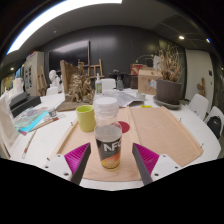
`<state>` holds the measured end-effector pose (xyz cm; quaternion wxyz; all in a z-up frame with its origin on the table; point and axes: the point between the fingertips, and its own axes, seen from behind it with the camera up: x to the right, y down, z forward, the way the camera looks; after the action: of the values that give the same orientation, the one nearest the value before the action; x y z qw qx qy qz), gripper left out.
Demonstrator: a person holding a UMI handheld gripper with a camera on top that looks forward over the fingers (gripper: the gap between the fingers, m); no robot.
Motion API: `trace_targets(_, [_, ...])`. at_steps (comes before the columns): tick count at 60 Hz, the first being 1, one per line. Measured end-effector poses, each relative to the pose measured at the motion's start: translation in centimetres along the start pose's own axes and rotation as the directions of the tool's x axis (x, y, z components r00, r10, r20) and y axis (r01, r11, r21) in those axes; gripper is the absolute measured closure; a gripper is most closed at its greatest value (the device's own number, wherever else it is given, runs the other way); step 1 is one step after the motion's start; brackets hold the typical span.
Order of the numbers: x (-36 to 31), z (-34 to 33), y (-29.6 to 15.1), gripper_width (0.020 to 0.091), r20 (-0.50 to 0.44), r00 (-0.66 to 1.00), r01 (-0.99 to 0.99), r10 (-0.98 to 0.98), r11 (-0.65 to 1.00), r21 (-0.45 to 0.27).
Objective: Pour water
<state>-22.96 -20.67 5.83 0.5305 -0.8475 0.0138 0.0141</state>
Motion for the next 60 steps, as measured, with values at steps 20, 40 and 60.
trace_targets(20, [-0.3,3.6,-0.4,0.0685,-0.018,1.000,-0.002,0.003,0.998,0.069])
trace_targets(40, [0.6,3.5,-1.1,0.0863,-0.077,0.996,0.055,-0.052,0.998,0.042])
trace_targets(60, [6.9,3.6,-12.1,0.0862,-0.304,0.892,0.365,-0.335,0.930,0.049])
